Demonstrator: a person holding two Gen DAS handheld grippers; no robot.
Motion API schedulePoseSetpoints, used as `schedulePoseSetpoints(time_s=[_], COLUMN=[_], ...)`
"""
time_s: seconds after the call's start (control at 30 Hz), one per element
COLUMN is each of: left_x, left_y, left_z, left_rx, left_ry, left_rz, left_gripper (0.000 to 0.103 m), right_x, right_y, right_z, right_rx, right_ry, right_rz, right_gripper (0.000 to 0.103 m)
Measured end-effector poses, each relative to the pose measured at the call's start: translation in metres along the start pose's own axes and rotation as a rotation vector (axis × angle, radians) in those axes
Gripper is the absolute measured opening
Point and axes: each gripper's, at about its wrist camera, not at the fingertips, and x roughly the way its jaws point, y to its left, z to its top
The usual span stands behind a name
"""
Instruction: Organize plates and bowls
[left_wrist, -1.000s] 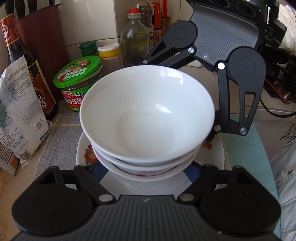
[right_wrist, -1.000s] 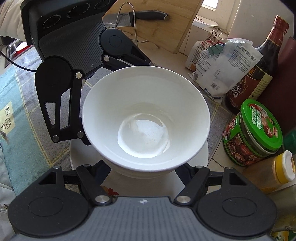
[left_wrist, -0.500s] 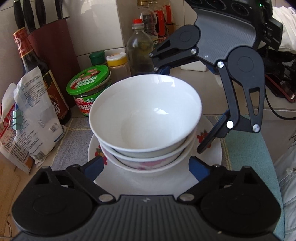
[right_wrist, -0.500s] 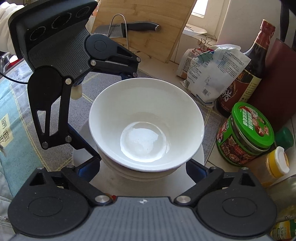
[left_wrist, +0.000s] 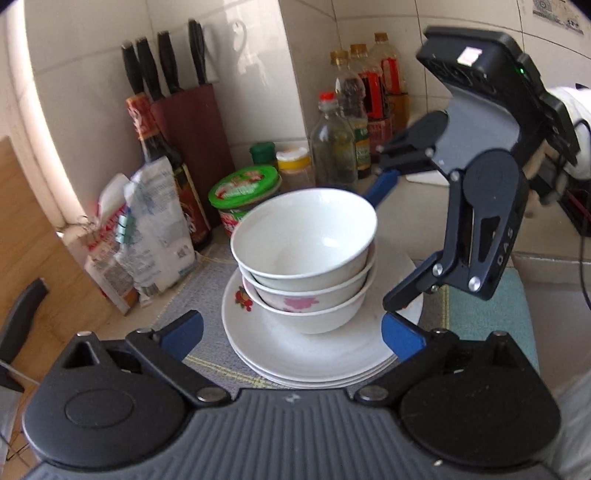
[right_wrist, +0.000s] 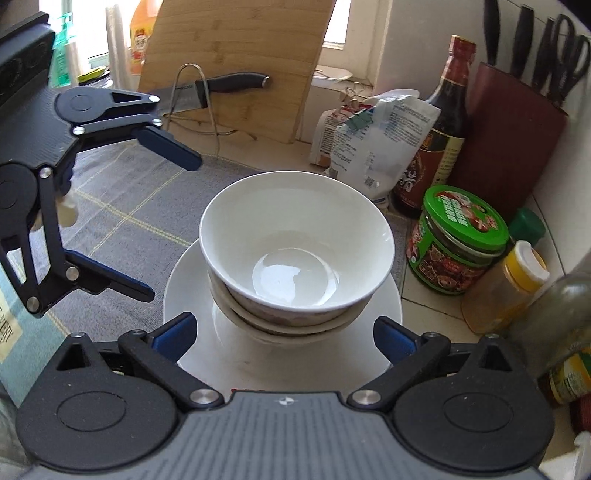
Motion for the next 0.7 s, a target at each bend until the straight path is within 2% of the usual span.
schedulePoseSetpoints(time_s=[0.1, 0.23, 0.33, 0.43, 0.53, 0.7], left_x=[-0.019, -0.05, -0.066, -0.084, -0.105, -0.13], left_y=[-0.004, -0.002, -0.003, -0.008, -0.017, -0.033], left_z=[-0.006, -0.02, -0.026, -0.027, -0.026, -0.021], left_rx=[-0.07, -0.289, -0.408, -0.465, -0.477, -0.432], left_ry=[-0.072, -0.17, -0.117, -0.05, -0.002, 0.061], left_rz=[0.049, 0.092, 0.192, 0.276, 0.313, 0.324], left_gripper=[0.102, 0.102, 0.102, 0.102, 0.102, 0.102], right_x=[-0.013, -0.032, -0.041, -0.051, -0.064, -0.087], right_y=[0.019, 0.047, 0.068, 0.091, 0.116, 0.142], right_z=[-0.01, -0.022, -0.027, -0.028, -0.027, -0.024], right_rx=[0.103, 0.298, 0.473, 0.583, 0.623, 0.659], right_ry=[0.007, 0.008, 0.039, 0.062, 0.072, 0.021], right_rz=[-0.115, -0.198, -0.267, -0.348, -0.41, -0.403], right_gripper=[0.103, 0.103, 0.103, 0.103, 0.103, 0.103])
